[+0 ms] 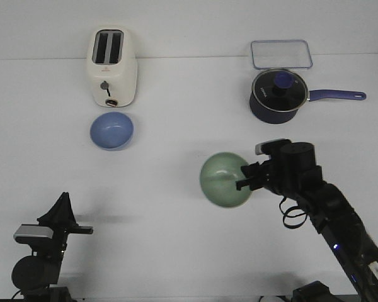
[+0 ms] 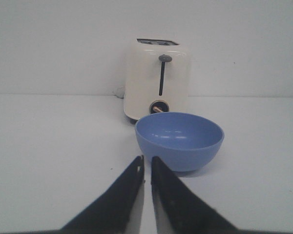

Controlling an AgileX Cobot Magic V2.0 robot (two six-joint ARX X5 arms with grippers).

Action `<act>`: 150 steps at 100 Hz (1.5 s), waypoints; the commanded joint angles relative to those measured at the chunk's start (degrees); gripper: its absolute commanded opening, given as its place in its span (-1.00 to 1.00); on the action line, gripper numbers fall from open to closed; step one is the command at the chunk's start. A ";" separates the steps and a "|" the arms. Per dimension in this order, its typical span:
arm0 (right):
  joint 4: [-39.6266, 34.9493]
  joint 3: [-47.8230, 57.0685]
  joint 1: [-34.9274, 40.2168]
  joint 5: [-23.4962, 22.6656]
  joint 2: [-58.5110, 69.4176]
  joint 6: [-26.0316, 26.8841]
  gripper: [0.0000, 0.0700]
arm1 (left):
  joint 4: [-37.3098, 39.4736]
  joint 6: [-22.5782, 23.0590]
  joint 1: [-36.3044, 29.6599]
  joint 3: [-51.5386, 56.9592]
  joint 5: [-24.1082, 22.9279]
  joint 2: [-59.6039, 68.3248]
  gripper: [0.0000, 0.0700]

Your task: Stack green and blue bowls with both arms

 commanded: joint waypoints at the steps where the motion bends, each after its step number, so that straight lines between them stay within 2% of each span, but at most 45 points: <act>1: 0.33 -1.60 4.17 2.36 0.83 3.06 -1.00 | 0.79 -1.33 0.00 -1.14 0.02 -0.11 -0.96; 16: 5.29 -8.26 12.61 7.19 0.94 6.64 -1.00 | 0.83 -3.82 0.00 -1.14 0.02 -0.11 -0.96; 34: 12.20 -15.82 17.44 12.90 1.03 8.90 -1.00 | 0.79 -9.31 0.00 -1.11 0.02 -0.11 -0.96; 60: 13.66 -19.04 18.05 12.90 3.26 9.35 -0.98 | 0.96 -17.33 0.02 -1.01 0.02 -0.11 -0.96; 65: 14.16 -19.04 18.05 12.79 3.61 8.96 -0.87 | 0.98 -19.30 0.02 -0.94 0.02 -0.11 -0.97; 73: 14.47 -19.04 18.05 12.74 3.61 9.01 -0.35 | 0.96 -22.32 0.02 -0.94 0.00 -0.11 -0.97; 77: 14.64 -18.99 18.03 12.76 3.50 9.03 -0.19 | 1.01 -24.63 0.02 -0.92 0.00 -0.11 -0.97; 90: 15.54 -18.93 17.00 13.27 0.74 8.50 -0.17 | 0.74 -32.57 0.02 -0.09 -0.02 -0.09 -0.97; 97: 16.59 -18.93 15.82 14.08 -2.32 7.96 -0.17 | 0.35 -34.18 0.02 0.87 0.00 0.09 -0.96; 110: 16.92 -18.93 12.83 17.40 -8.87 6.25 -0.17 | -3.63 -34.21 0.02 5.09 0.02 2.38 -0.96; 118: 17.05 -18.93 10.47 17.53 -12.15 4.42 -0.18 | -7.45 -33.03 0.02 9.77 0.04 6.95 -0.96; 139: 16.02 -18.93 4.81 16.17 -14.16 2.80 -0.18 | -13.57 -18.71 0.04 26.21 0.00 30.99 -0.96; 150: 15.58 -18.93 4.04 15.58 -14.08 2.27 -0.18 | -15.39 -15.67 0.07 34.95 0.00 45.99 -0.96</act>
